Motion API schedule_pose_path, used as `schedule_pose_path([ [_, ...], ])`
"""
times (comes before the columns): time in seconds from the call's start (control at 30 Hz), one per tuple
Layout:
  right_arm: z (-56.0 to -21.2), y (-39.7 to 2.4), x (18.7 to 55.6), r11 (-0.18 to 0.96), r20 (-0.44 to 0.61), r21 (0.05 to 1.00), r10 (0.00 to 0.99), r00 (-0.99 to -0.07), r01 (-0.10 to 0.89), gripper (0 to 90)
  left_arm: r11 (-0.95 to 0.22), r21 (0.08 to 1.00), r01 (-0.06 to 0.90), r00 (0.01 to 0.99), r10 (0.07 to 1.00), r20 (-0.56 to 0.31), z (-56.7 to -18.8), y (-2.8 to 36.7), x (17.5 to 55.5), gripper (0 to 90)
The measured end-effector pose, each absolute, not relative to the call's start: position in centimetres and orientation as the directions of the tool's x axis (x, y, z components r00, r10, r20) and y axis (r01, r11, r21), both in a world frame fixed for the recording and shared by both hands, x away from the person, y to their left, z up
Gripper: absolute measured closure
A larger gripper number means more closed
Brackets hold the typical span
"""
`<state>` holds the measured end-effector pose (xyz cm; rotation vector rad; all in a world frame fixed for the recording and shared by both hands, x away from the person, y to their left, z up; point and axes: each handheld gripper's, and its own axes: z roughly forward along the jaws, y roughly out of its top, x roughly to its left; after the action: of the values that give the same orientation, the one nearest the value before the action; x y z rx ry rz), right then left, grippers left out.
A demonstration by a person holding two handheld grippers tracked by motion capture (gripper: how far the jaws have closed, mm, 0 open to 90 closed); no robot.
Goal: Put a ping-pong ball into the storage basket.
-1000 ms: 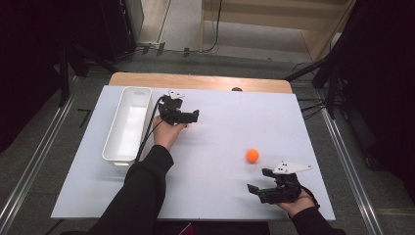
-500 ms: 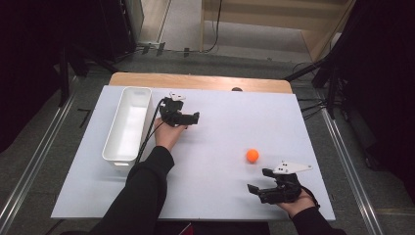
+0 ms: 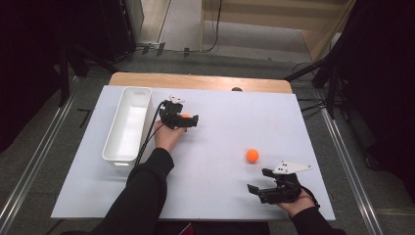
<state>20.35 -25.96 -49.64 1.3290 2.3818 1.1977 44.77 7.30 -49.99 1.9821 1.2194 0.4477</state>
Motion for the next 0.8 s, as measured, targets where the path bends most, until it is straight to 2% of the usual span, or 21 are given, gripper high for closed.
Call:
schedule_pose_path([
  [0.5,-49.6,-25.9,20.3,0.287,0.228,0.708,0.772,-0.593,0.646,12.9,-0.310,0.716,0.625,0.493,0.868,-0.055,-51.2,6.8,44.7,3.5],
  [0.8,-49.6,-25.8,20.3,0.287,0.225,0.711,0.772,-0.595,0.642,12.9,-0.343,0.704,0.622,0.486,0.874,-0.004,-51.3,6.5,44.6,4.8],
])
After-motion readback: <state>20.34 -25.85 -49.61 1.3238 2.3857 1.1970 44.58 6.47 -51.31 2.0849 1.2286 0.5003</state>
